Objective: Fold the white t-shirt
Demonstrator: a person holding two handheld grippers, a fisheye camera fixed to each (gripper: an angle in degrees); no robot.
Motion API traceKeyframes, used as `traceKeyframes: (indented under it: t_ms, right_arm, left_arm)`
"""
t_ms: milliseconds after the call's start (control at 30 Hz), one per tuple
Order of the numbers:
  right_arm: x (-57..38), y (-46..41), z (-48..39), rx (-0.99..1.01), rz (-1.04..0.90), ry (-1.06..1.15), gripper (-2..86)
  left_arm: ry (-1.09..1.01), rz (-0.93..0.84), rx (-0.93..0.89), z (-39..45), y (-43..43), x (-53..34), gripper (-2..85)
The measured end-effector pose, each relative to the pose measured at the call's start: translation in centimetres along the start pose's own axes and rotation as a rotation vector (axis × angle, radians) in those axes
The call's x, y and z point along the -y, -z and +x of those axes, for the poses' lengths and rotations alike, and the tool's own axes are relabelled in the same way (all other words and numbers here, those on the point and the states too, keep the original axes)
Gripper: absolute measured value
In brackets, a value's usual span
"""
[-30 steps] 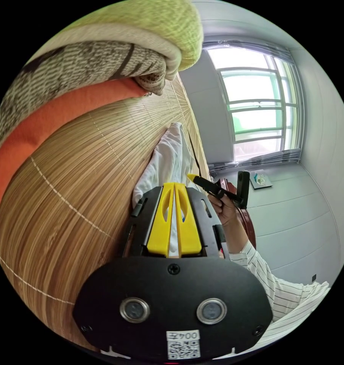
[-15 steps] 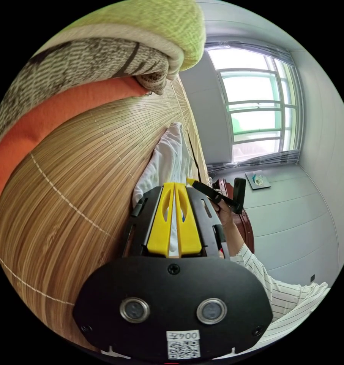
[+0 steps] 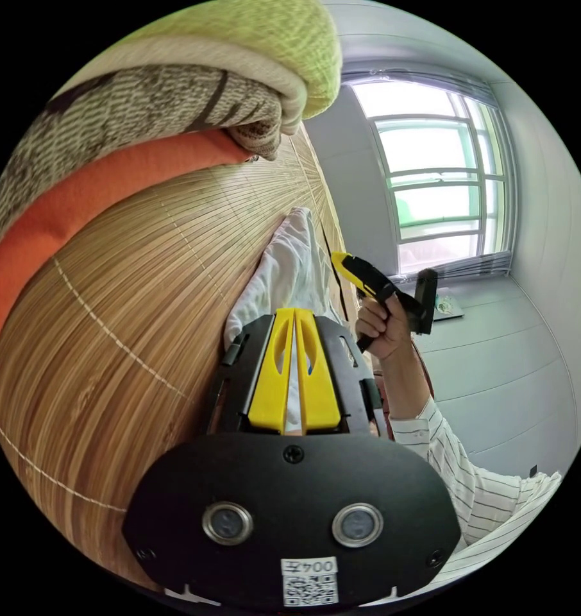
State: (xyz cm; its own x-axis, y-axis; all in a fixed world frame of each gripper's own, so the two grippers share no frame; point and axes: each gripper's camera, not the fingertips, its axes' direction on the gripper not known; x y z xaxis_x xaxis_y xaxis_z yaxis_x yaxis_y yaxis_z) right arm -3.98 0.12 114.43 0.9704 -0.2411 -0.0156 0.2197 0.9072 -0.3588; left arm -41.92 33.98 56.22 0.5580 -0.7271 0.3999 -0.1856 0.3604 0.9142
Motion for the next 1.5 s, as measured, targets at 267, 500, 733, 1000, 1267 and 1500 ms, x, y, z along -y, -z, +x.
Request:
traceKeyframes:
  t_ms: [267, 500, 733, 1000, 1267, 1500]
  right_arm:
    - [5.1, -5.9, -3.3, -0.145, -0.119, 0.084, 4.1]
    - [2.6, -1.5, -0.8, 0.023, 0.007, 0.016, 0.6]
    - [-1.8, -2.5, -1.4, 0.301, -0.002, 0.145, -0.7]
    - [-1.3, -3.5, -1.7, 0.17, -0.027, 0.139, -0.7]
    - [-3.4, -4.4, -3.2, 0.218, -0.098, 0.175, -0.7]
    - [-5.7, -4.9, -7.0, 0.258, -0.144, 0.195, -0.5]
  left_arm:
    - [-0.01, 0.009, 0.02, 0.1, 1.8, 0.7, 0.1]
    - [0.003, 0.024, -0.011, 0.3, 4.3, 1.9, 0.2]
    - [-0.037, 0.157, -0.017, 1.1, 8.9, 3.0, 0.2]
    - [0.045, 0.141, 0.156, 1.9, 11.6, 4.4, 0.2]
    - [0.027, 0.149, 0.206, 4.4, 14.7, 5.9, 0.2]
    - [0.023, 0.16, 0.211, 6.5, 17.7, 7.4, 0.3]
